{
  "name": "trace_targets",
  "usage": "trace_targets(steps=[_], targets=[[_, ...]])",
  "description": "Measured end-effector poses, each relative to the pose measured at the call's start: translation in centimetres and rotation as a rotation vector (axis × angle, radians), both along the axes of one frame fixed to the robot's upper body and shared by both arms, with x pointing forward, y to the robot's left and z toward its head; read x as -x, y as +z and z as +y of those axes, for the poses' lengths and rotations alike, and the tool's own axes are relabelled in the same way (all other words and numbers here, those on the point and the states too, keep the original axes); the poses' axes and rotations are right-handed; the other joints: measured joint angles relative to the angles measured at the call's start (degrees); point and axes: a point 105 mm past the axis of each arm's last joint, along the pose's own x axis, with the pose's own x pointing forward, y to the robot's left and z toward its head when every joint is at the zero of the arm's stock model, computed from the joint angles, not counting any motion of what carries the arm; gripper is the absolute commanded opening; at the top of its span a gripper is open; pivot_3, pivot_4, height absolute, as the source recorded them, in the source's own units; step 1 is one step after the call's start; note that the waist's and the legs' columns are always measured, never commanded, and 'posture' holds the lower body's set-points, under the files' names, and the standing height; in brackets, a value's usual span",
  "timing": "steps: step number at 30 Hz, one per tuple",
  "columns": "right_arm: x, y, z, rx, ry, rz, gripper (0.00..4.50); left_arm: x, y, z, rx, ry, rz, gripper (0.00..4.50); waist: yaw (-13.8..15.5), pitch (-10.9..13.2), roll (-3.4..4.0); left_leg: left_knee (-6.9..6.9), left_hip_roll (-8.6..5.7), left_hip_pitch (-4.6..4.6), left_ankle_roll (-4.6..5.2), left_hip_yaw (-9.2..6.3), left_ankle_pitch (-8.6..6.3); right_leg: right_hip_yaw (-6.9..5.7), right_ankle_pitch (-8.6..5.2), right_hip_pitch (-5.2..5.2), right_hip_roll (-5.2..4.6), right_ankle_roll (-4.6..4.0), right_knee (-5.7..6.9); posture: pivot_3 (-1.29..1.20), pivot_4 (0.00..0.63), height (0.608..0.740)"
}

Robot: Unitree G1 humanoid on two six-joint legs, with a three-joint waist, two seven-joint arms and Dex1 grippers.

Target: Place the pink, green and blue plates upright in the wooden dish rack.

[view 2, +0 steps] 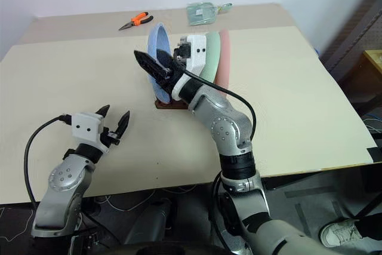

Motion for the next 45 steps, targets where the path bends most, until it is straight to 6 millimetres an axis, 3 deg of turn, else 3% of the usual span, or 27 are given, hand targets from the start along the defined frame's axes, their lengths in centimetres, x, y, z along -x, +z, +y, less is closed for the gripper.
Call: trace_targets(steps=[18, 21, 25, 30, 34, 40, 45], targets=[[-1.0, 1.8, -3.1, 0.294, -0.18, -0.315, 2.77, -0.1, -0.5, -1.7, 0.015, -0.054, 0.011, 2.97, 0.2, 0.0, 0.0, 0.02, -0.01, -0.02, 0.0, 0.02, 0.0, 0.0, 0.01, 0.02, -0.03, 0.02, -0.03, 0.0, 0.15, 0.732], [0.6, 2.2, -5.1, 0.39, -0.154, -0.45, 1.99, -0.2, -0.3, -2.1, 0.007, -0.081, 0.006, 2.97, 0.6, 0.0, 0.0, 0.08, -0.07, -0.05, 0.01, 0.03, -0.01, -0.16, -0.03, 0.16, -0.11, 0.07, -0.1, 0.0, 0.15, 0.732], [3.1, -0.1, -8.7, 0.604, -0.085, -0.504, 0.02, -0.4, -0.2, -3.2, -0.024, -0.167, 0.004, 2.97, 0.6, 0.0, 0.0, 0.12, -0.08, -0.06, 0.05, 0.06, -0.03, -0.18, -0.16, 0.24, -0.18, 0.01, -0.17, 0.0, 0.15, 0.732], [5.6, -4.1, -11.2, 0.802, -0.036, -0.424, 0.02, -0.5, 0.1, -5.8, -0.045, -0.333, 0.003, 2.97, 0.4, 0.0, 0.05, 0.15, 0.03, -0.02, 0.06, 0.1, -0.03, -0.14, -0.18, 0.24, -0.14, 0.0, -0.15, 0.0, 0.15, 0.732], [5.5, -6.8, -12.3, 0.946, -0.108, -0.374, 0.02, -0.4, 0.8, -7.6, -0.047, -0.457, -0.008, 2.97, 0.4, 0.0, 0.07, 0.23, 0.0, -0.03, 0.06, 0.1, -0.03, -0.07, -0.19, 0.24, -0.18, -0.01, -0.15, 0.0, 0.15, 0.732], [4.0, -8.2, -13.2, 1.046, -0.178, -0.353, 0.02, -0.4, 0.3, -8.2, -0.045, -0.49, 0.011, 2.97, 0.6, 0.0, 0.07, 0.33, -0.01, -0.08, 0.09, 0.07, -0.05, -0.09, -0.18, 0.24, -0.18, 0.0, -0.15, 0.0, 0.15, 0.732], [2.9, -7.6, -12.9, 1.057, -0.211, -0.403, 0.02, -0.3, 0.1, -8.1, -0.043, -0.487, 0.016, 2.97, 0.5, 0.0, 0.07, 0.34, -0.01, -0.08, 0.11, 0.06, -0.06, -0.09, -0.18, 0.25, -0.17, 0.0, -0.14, 0.0, 0.15, 0.732]])
